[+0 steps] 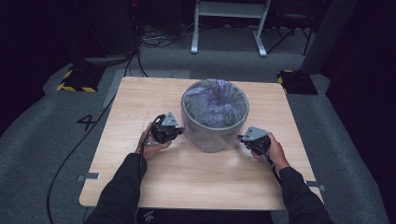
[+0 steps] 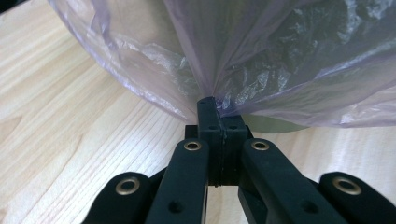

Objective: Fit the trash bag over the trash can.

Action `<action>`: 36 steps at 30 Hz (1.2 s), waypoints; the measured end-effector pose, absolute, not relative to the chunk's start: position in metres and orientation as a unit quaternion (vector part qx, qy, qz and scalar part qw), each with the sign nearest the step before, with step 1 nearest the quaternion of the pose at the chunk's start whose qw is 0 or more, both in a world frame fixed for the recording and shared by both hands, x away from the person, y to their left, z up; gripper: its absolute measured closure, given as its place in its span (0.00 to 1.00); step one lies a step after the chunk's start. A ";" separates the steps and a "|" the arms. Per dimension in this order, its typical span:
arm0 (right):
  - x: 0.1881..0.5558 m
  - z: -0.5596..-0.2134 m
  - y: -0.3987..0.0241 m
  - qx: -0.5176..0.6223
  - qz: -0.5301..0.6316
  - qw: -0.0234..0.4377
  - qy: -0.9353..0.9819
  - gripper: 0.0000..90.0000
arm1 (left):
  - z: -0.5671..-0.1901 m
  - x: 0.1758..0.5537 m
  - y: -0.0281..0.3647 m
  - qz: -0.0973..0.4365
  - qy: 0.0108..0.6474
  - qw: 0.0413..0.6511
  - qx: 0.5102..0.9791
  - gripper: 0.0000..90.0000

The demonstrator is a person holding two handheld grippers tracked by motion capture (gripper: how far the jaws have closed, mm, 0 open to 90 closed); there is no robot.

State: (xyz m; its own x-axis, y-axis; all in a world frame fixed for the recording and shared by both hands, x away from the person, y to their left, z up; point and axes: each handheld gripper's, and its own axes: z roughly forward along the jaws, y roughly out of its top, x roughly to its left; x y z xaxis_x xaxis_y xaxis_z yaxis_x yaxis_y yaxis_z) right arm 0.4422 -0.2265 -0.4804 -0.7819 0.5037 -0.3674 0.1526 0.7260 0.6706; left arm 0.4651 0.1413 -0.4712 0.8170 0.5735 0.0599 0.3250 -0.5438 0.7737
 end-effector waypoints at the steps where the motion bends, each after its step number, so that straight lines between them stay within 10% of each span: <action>1: 0.444 -0.481 -0.226 0.187 0.320 0.270 0.888 1.00 | -0.473 0.467 0.142 0.156 0.263 0.398 0.865 1.00; 13: 0.455 -0.491 -0.232 0.213 0.330 0.241 0.888 1.00 | -0.476 0.468 0.154 0.152 0.286 0.410 0.853 0.89; 23: 0.439 -0.476 -0.272 0.244 0.406 0.187 0.860 0.35 | -0.464 0.438 0.169 0.168 0.301 0.404 0.847 0.24; 36: 0.414 -0.438 -0.292 0.246 0.482 0.178 0.822 0.21 | -0.476 0.400 0.174 0.145 0.298 0.407 0.851 0.17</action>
